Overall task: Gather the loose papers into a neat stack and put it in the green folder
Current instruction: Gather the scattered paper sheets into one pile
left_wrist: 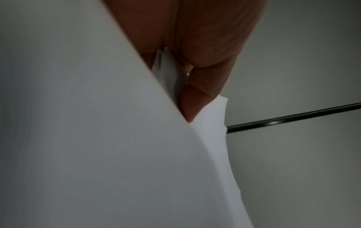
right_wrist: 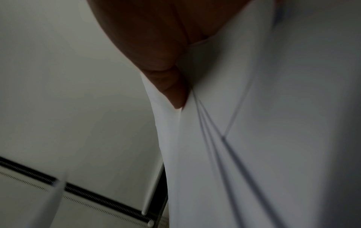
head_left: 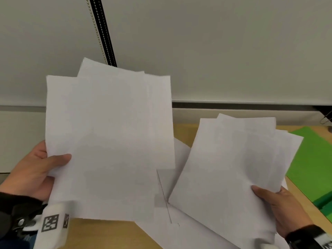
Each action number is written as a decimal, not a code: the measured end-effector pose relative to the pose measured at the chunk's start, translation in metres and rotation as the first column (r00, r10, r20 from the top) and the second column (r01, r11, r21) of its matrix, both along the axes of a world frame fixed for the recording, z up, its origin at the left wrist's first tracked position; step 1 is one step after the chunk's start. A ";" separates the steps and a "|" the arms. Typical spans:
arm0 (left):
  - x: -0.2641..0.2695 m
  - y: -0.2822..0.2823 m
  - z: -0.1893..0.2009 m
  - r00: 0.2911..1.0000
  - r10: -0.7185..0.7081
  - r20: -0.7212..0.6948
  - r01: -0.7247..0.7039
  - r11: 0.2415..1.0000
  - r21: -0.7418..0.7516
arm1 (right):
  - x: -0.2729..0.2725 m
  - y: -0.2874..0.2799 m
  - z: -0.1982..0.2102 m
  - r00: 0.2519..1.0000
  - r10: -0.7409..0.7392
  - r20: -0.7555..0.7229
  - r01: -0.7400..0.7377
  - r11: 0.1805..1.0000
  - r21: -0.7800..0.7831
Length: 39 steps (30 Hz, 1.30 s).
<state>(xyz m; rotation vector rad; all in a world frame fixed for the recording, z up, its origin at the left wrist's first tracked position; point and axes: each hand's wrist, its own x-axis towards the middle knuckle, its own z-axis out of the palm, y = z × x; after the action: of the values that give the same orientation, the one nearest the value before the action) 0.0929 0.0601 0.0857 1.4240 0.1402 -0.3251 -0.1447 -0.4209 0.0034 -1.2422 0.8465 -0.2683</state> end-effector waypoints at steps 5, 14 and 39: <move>-0.026 -0.067 -0.003 0.990 -0.140 0.012 0.141 0.987 -0.083 | 0.025 0.028 0.011 0.994 0.102 0.050 -0.106 0.991 0.079; -0.073 -0.153 -0.076 0.991 -0.127 -0.049 0.137 0.937 0.321 | 0.035 0.057 0.007 0.974 0.225 0.036 -0.228 0.955 0.187; -0.087 -0.156 -0.083 0.955 -0.286 -0.078 0.280 0.781 0.559 | 0.023 0.059 -0.026 0.944 0.317 -0.085 -0.284 0.919 0.272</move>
<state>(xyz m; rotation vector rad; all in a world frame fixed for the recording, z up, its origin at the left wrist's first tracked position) 0.0060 -0.0964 0.0027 2.0496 0.0061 -0.5566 -0.1219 -0.3619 -0.0228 -1.1339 0.7583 0.1686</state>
